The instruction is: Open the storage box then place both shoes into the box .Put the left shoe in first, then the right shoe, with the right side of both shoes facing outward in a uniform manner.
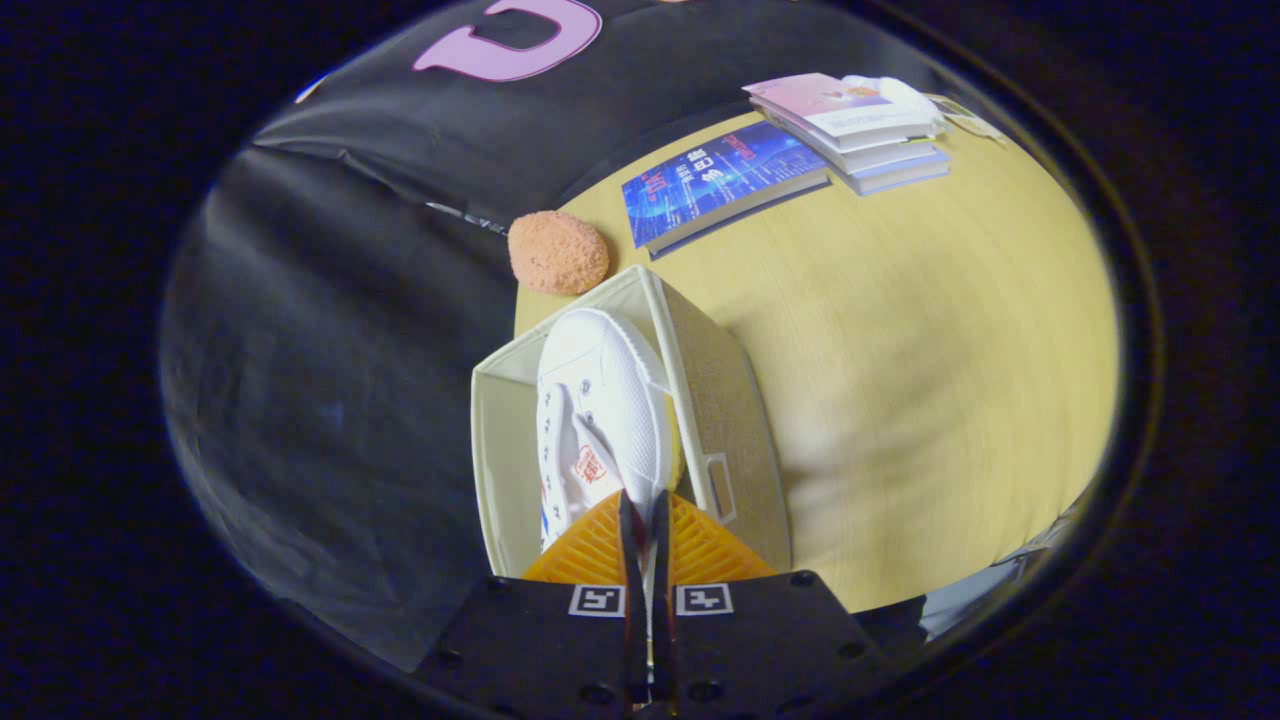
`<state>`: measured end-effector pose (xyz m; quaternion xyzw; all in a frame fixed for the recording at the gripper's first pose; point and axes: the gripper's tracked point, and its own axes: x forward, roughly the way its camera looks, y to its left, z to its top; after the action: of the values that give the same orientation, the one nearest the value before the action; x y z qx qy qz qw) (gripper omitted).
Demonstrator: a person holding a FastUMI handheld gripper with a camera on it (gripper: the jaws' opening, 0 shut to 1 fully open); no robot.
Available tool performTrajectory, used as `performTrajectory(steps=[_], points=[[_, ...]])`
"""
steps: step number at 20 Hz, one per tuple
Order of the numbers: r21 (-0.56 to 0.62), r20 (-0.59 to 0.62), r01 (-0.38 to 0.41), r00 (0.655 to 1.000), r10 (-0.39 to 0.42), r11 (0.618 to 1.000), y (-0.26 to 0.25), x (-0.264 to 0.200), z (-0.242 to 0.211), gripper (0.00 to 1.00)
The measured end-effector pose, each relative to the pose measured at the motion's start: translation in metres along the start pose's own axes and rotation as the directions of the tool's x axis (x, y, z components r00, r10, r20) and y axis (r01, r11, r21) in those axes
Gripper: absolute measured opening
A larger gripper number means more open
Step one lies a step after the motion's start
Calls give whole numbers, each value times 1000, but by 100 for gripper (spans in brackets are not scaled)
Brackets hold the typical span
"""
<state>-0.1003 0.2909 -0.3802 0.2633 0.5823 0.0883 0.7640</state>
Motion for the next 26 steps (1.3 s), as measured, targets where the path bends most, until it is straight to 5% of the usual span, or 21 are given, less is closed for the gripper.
performTrajectory(steps=[4, 6, 19, 23, 26], points=[[14, 28, -7, 1000, 7, 1000, 10, -6, 4, 24], [12, 52, -5, 999, 4, 1000, 12, -11, 11, 17], [-57, 135, -48, 989, 55, 997, 5, -37, 48, 17], [-153, 306, -26, 949, 72, 988, -1, -80, 94, 17], [-228, 475, 28, 876, 86, 973, -2, -131, 140, 17]])
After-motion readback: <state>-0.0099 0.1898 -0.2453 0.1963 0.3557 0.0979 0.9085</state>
